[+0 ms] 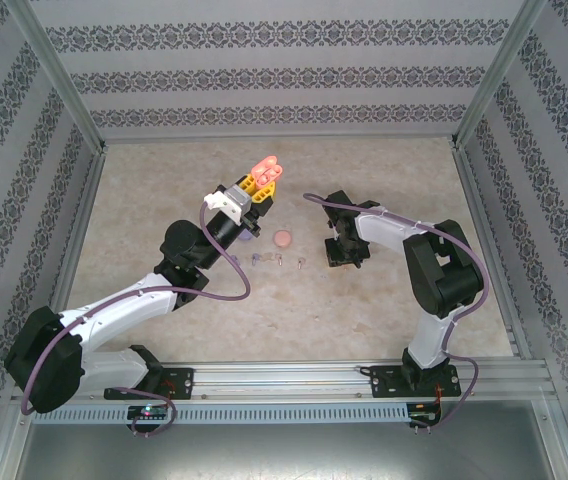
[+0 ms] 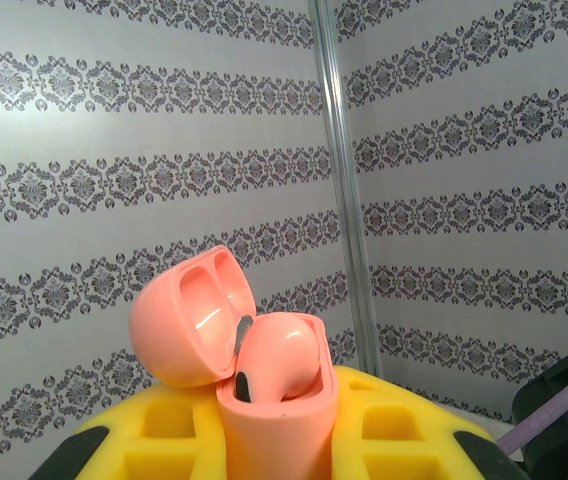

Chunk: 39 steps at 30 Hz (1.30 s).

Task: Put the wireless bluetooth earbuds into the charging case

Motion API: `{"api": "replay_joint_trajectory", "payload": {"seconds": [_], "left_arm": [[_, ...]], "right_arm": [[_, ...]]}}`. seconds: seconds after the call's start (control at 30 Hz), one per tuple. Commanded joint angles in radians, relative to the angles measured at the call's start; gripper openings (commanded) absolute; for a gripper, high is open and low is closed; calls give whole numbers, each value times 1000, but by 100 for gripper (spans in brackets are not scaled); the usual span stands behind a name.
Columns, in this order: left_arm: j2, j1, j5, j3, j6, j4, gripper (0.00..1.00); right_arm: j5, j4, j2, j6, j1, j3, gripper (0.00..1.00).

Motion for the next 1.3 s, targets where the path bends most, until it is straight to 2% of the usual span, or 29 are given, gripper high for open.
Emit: {"api": "replay_joint_trajectory", "payload": {"seconds": [0.0,0.13,0.43,0.63,1.0,1.27], "left_arm": [[4,-15,6,-1,-10,33,0],[4,-15,7,1,-11,34,0],[3,-15,13,2,-12,33,0],[5,-15,17,4,-10,32,0],[15,-15,37,21,-15,30,0],[21,-15,55,31,-23,19,0]], "right_arm": [[47,-4,14,-2,-19,11,33],[47,-3,-2,-5,-20,10,28],[48,28,-90,-11,-19,-4,27],[42,71,-239,-21,-4,-15,26],[5,213,-613,-60,50,48,26],[-38,285,-730,-92,88,181,27]]}}
